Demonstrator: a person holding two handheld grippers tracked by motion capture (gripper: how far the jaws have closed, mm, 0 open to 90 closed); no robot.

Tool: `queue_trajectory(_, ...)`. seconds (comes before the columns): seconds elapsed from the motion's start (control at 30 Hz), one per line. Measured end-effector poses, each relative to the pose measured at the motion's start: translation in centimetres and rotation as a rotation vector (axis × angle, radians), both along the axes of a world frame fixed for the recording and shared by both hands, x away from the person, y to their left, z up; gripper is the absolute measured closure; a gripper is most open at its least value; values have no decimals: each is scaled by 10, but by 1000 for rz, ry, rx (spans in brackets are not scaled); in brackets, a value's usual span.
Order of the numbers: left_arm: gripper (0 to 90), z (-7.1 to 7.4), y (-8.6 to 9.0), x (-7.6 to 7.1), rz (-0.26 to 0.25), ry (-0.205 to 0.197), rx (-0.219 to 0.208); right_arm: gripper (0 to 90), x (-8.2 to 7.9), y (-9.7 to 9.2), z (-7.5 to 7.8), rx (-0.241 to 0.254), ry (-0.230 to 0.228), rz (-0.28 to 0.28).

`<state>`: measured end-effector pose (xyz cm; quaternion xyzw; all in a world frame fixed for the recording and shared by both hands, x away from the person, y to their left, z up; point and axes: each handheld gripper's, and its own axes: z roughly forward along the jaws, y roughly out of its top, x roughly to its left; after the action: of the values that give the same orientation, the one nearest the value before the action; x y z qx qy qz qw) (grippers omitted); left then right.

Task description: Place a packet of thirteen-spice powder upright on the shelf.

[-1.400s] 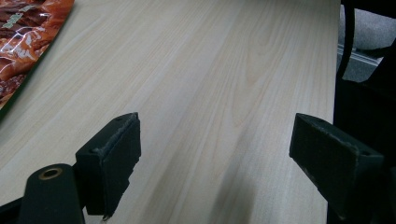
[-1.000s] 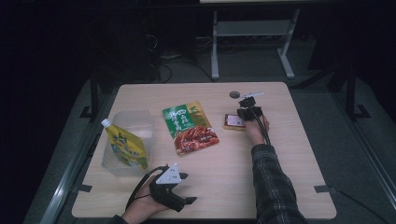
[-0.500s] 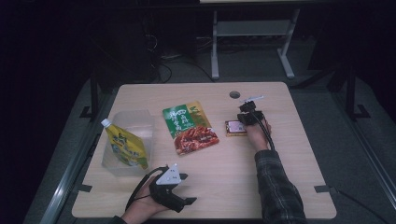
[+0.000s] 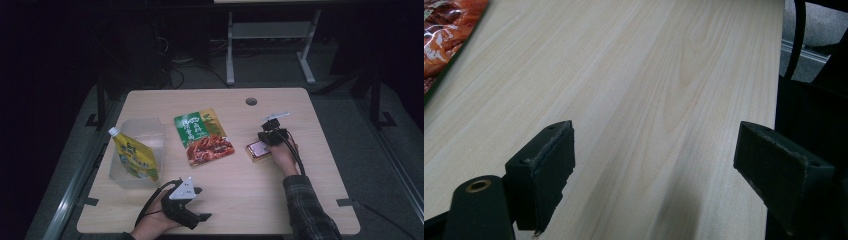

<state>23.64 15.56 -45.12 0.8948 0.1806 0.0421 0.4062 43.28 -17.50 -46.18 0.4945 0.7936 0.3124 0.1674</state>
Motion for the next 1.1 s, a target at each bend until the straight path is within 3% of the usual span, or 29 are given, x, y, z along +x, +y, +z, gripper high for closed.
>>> queue_trajectory(0.17,162,0,0,0,0,1,1,899,-17,-2,-2,-24,3,36)
queue_trajectory(0.37,162,1,0,-1,-2,-4,2,899,-32,-8,5,-19,3,62)
queue_trajectory(0.47,162,1,0,0,0,-2,-2,899,-35,-20,14,-5,-27,54)
queue_trajectory(0.53,162,1,0,0,0,-1,-3,899,-36,-29,18,2,-48,39)
queue_trajectory(0.83,161,1,2,2,7,8,-14,898,-34,-72,17,-10,-22,-16)
queue_trajectory(1.1,145,0,6,7,40,24,-24,898,-31,-81,11,-13,1,26)
